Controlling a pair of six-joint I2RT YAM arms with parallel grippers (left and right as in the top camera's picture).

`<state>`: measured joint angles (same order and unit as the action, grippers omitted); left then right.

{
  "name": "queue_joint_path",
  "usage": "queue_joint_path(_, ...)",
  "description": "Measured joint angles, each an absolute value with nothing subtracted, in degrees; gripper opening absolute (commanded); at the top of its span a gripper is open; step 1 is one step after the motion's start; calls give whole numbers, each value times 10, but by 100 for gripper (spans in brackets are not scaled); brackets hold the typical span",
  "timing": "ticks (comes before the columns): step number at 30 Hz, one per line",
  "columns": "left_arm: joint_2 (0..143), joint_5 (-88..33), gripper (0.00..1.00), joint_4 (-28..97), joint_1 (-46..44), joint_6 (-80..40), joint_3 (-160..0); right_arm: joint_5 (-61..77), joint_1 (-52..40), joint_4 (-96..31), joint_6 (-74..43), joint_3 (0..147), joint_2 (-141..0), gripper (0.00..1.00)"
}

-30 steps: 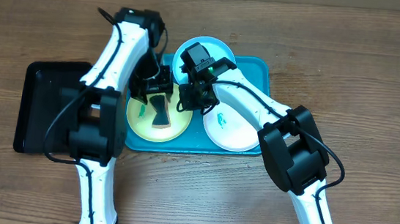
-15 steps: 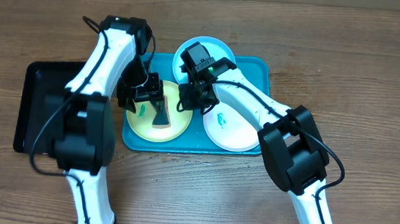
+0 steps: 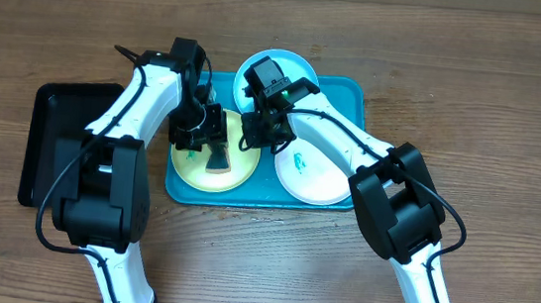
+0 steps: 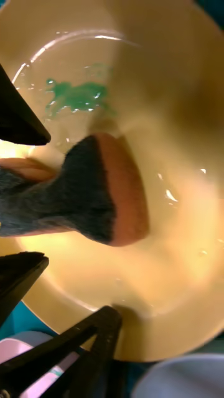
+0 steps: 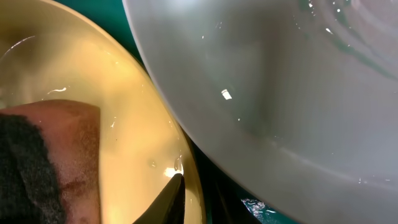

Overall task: Clean dirty plates on tray and stack at the side
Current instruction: 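Scrub the yellow plate with the sponge in the left gripper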

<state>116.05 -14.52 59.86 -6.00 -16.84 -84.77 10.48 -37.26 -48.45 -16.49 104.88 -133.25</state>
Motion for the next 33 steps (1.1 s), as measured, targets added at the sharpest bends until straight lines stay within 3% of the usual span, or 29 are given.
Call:
queue_joint_path(5,1160,-130,48,587,-60,-186,-848,105,-373,-485,-165,1049,-1333,17)
queue_joint_path(8,1160,-129,33,587,-61,-194,-848,105,-373,-485,-165,1049,-1333,18)
queue_joint_path(9,1160,-128,32,586,-63,-198,-847,105,-373,-485,-165,1049,-1333,18)
queue_joint_path(16,1160,-129,40,575,-90,-216,-829,105,-373,-484,-165,1049,-1333,18)
queue_joint_path(21,1160,-126,40,559,-98,-224,-816,105,-373,-486,-165,1049,-1333,18)
queue_joint_path(30,1160,-79,17,556,-97,-239,-810,104,-373,-490,-165,1049,-1333,18)
queue_joint_path(32,1160,-66,4,557,-97,-242,-810,105,-373,-490,-164,1049,-1333,18)
queue_joint_path(33,1160,-59,4,557,-97,-243,-810,104,-373,-490,-165,1049,-1333,18)
